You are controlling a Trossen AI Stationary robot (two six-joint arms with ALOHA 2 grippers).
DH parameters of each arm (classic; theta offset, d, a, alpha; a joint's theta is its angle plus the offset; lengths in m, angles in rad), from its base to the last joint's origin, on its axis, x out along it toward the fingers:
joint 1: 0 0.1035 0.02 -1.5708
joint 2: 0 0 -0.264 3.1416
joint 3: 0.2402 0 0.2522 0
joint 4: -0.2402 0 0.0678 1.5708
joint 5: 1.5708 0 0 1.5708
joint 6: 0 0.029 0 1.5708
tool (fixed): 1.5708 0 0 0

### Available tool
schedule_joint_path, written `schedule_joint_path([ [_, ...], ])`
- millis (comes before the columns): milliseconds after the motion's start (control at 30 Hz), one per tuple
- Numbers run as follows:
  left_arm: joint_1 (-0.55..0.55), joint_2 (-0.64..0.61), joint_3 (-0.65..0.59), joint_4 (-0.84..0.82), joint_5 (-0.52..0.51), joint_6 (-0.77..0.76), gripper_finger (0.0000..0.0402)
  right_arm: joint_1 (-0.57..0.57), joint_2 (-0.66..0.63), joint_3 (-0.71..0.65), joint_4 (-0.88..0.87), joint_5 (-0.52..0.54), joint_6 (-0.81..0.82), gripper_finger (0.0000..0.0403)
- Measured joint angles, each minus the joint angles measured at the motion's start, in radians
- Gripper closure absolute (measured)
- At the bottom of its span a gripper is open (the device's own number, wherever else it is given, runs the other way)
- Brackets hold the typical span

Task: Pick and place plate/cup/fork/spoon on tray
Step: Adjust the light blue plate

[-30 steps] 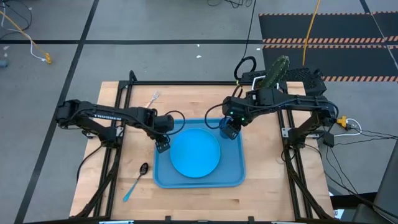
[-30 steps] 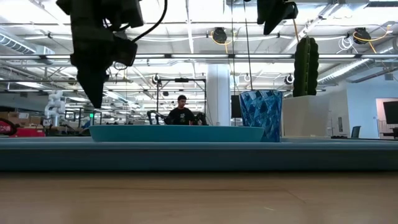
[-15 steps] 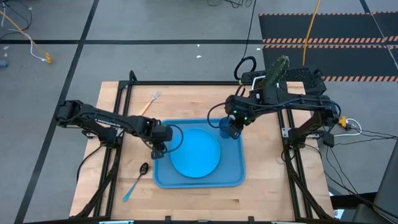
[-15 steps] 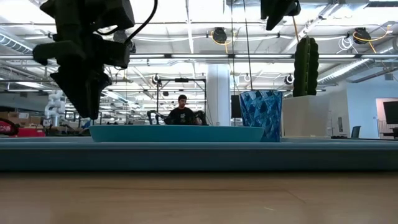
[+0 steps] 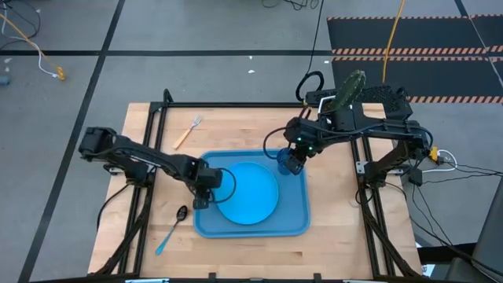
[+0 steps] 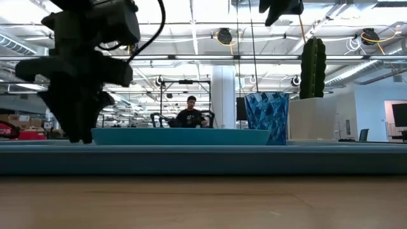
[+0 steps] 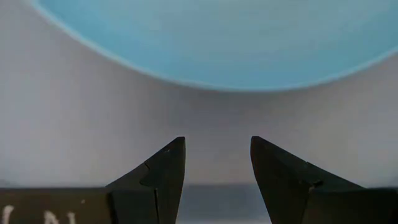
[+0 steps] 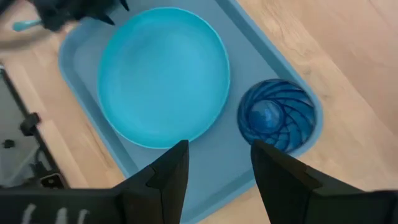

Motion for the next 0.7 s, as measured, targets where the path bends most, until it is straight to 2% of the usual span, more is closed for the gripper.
schedule_joint_path([
  [200,-0.002,0.070,0.044,0.021,-0.019,-0.046,0.0218,0.004,-0.010,0.000,0.007,-0.015,0.010,0.0236],
  [500,0.001,0.066,0.122,0.062,-0.064,-0.023,0.0218,0.005,-0.020,0.000,0.015,-0.014,0.004,0.0236],
  [700,0.001,0.066,0.132,0.080,-0.072,-0.019,0.0218,0.006,-0.020,0.000,0.014,-0.013,0.009,0.0236],
])
